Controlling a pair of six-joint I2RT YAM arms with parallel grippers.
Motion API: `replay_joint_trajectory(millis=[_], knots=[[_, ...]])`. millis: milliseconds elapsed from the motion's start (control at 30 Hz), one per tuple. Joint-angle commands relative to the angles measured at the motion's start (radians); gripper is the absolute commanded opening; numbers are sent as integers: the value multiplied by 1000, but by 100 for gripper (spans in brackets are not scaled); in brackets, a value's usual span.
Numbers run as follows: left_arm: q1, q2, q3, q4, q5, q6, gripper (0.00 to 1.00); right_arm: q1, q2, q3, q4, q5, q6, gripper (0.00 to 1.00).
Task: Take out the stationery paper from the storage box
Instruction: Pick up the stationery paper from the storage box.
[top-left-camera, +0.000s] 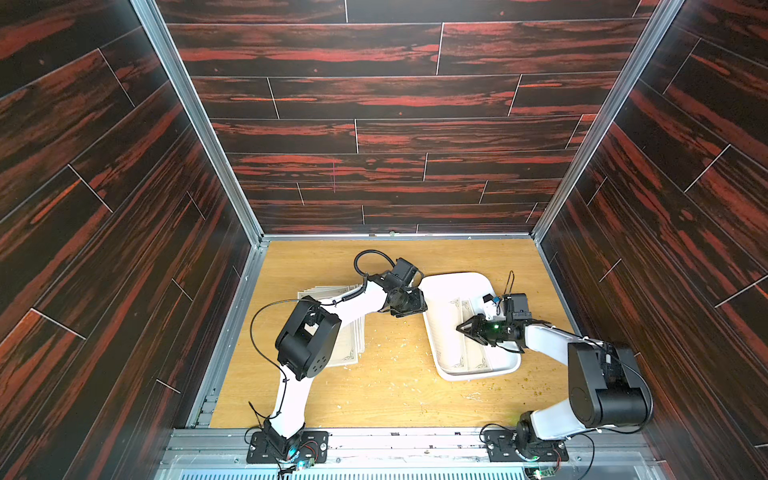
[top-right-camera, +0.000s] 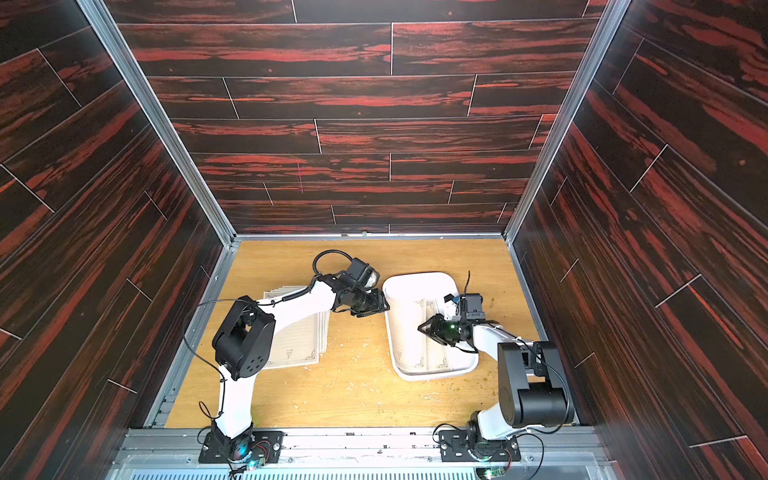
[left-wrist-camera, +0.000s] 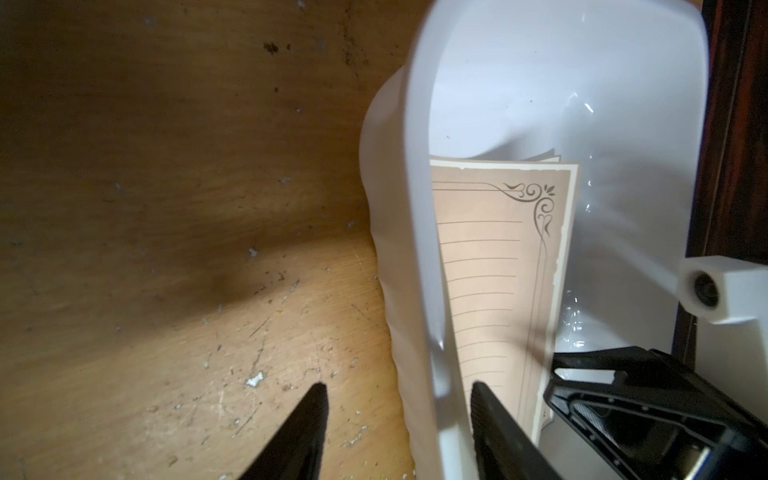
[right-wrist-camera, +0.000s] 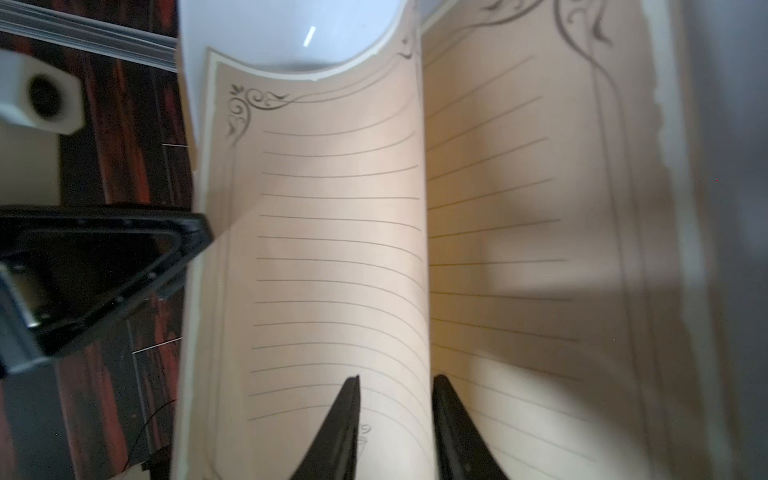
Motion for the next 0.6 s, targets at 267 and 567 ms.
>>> replay_joint_trajectory(millis=[267,567], knots=[[-4,8,0,-33,1,-3,58,-6,86,6,-13,-46,-9,35],[-3,-28,21,-38,-18,17,58,-5,41,64,-84,-3,-36,7]])
